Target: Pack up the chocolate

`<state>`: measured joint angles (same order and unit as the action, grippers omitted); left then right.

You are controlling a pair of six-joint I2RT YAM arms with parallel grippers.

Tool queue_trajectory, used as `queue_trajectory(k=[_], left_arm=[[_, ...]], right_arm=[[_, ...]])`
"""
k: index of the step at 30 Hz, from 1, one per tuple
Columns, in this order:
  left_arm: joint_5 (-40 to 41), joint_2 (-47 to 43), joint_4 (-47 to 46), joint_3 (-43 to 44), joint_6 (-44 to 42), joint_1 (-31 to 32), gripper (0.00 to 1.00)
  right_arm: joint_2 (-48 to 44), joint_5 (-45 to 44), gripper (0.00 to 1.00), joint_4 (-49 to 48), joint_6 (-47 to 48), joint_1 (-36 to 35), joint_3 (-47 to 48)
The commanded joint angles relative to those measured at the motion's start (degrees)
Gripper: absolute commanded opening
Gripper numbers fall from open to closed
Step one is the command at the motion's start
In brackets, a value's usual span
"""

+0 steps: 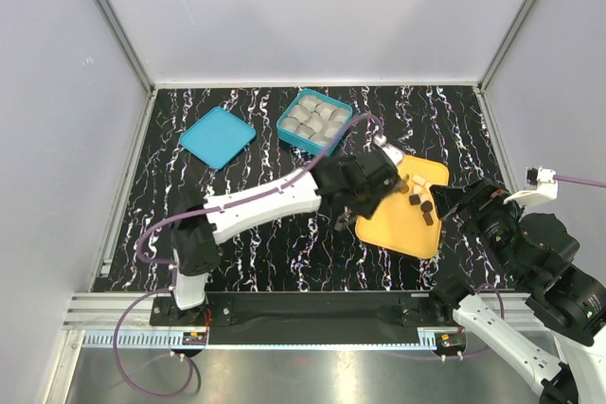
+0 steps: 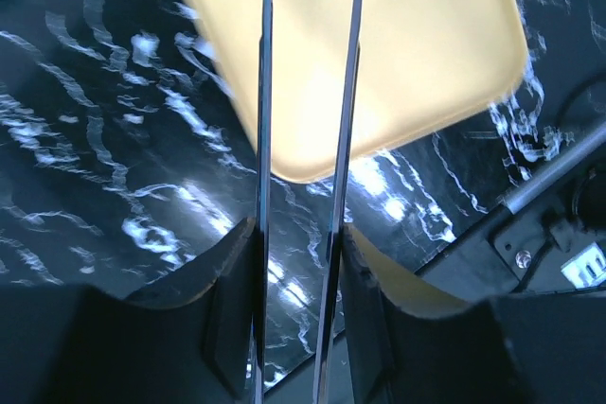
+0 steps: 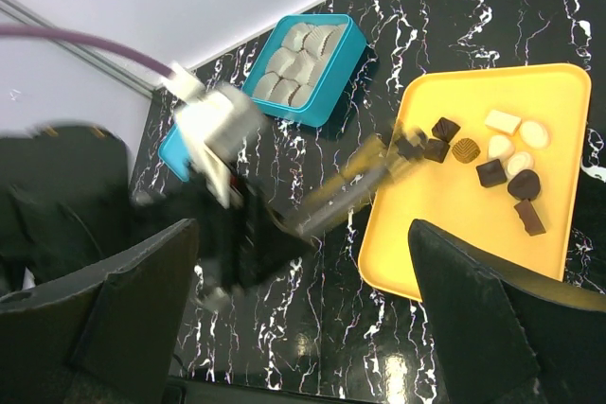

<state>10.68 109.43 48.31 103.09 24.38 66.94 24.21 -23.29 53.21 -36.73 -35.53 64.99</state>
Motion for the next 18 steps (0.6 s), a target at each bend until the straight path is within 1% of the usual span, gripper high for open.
queue_trajectory(k=[1, 2, 3, 5, 6, 8, 9, 10, 12, 14, 15, 18], left_arm=[[2.9, -5.4, 2.8, 4.6, -1.8, -6.7, 0.39], [3.0, -5.5, 3.1, 4.9, -2.3, -8.1, 0.39], [2.9, -5.7, 3.3, 5.5, -3.5, -11.3, 0.39], [3.3, -5.5, 4.1, 7.6, -4.9, -14.5, 0.39], [3.5, -5.2, 4.1, 8.3, -5.6, -17.8, 0.39], [3.4, -4.4, 3.6, 10.5, -7.7, -21.1, 0.39], [3.4, -3.2, 3.3, 11.4, -9.3, -24.0, 0.39], [3.5, -2.4, 3.0, 12.2, -10.0, -25.4, 0.39], [3.7, 1.1, 3.5, 16.5, -12.2, -29.2, 0.39], [3.6, 3.9, 3.5, 20.7, -13.2, -31.3, 0.39], [3.2, 6.6, 3.4, 22.1, -13.9, -33.3, 0.38], [1.0, 11.2, 2.3, 26.4, -14.8, -36.2, 0.38]], right_arm=[[0.0, -0.2, 1.0, -0.6, -0.4, -0.2, -0.3], [0.1, -0.1, 1.0, -0.8, -0.4, -0.3, -0.6], [0.1, -0.1, 1.0, -1.3, -0.6, -0.3, -0.7], [0.5, 0.3, 1.0, -1.7, -0.6, -0.2, -1.3], [0.6, 0.7, 1.0, -2.1, -0.7, -0.2, -1.5], [0.9, 1.5, 1.0, -3.1, -0.8, -0.3, -2.3], [1.2, 2.0, 1.0, -3.7, -0.9, -0.3, -2.7], [1.5, 2.1, 1.0, -4.0, -1.0, -0.2, -2.9], [2.2, 2.5, 1.0, -5.0, -1.0, -0.2, -3.9], [2.7, 3.0, 1.0, -6.0, -0.9, -0.2, -5.0], [2.9, 3.1, 1.0, -6.4, -0.9, -0.3, -5.4], [4.1, 3.8, 0.99, -8.1, -0.8, -0.3, -6.3]])
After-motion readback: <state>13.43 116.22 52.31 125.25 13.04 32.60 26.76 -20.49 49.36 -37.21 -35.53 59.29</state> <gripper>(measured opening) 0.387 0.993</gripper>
